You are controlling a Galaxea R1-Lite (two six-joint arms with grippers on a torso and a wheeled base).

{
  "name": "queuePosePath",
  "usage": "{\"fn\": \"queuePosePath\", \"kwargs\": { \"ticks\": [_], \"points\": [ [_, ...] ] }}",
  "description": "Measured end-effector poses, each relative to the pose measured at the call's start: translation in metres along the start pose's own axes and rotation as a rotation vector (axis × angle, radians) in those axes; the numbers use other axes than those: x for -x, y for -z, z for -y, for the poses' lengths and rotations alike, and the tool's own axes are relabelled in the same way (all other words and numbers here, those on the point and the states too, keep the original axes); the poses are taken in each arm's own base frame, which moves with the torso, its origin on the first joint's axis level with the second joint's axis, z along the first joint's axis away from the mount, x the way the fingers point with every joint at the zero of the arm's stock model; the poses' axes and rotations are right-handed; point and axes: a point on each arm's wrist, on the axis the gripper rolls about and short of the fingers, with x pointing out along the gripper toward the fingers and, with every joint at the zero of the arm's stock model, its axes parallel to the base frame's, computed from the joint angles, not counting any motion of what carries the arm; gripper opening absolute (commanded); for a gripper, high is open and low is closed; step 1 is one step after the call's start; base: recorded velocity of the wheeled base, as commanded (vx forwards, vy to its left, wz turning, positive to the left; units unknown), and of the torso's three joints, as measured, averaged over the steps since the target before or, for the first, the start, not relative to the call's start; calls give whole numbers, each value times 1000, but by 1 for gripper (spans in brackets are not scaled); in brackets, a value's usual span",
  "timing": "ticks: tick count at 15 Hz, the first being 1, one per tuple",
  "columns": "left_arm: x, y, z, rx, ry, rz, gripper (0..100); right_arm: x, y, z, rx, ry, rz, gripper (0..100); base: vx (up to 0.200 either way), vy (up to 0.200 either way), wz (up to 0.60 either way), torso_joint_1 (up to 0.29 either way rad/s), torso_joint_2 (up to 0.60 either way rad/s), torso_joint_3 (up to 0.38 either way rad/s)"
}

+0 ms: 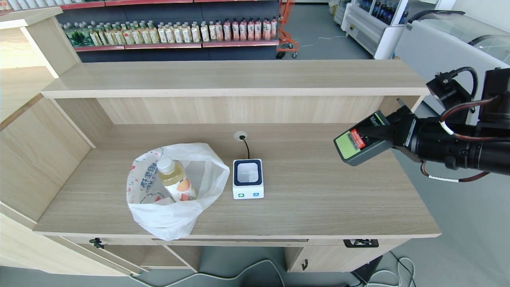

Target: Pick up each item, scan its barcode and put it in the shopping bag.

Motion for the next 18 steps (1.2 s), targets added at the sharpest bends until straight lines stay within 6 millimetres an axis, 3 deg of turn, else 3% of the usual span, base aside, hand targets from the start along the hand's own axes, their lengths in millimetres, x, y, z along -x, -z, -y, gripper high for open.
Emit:
{"fn": "queuePosePath", "kwargs": {
  "ticks": [5,11,18],
  "points": [
    [0,0,0,-1,0,0,100,-22,-1,2,47,-6,-7,0,0,200,0,1,1,1],
    [0,0,0,-1,0,1,100,-67,8,15,110,-2,-51,0,0,200,0,1,4,0],
    [0,0,0,2,-2,1,100,-123,43,28,136,-29,-110,0,0,0,0,0,0,0]
  ]
}}
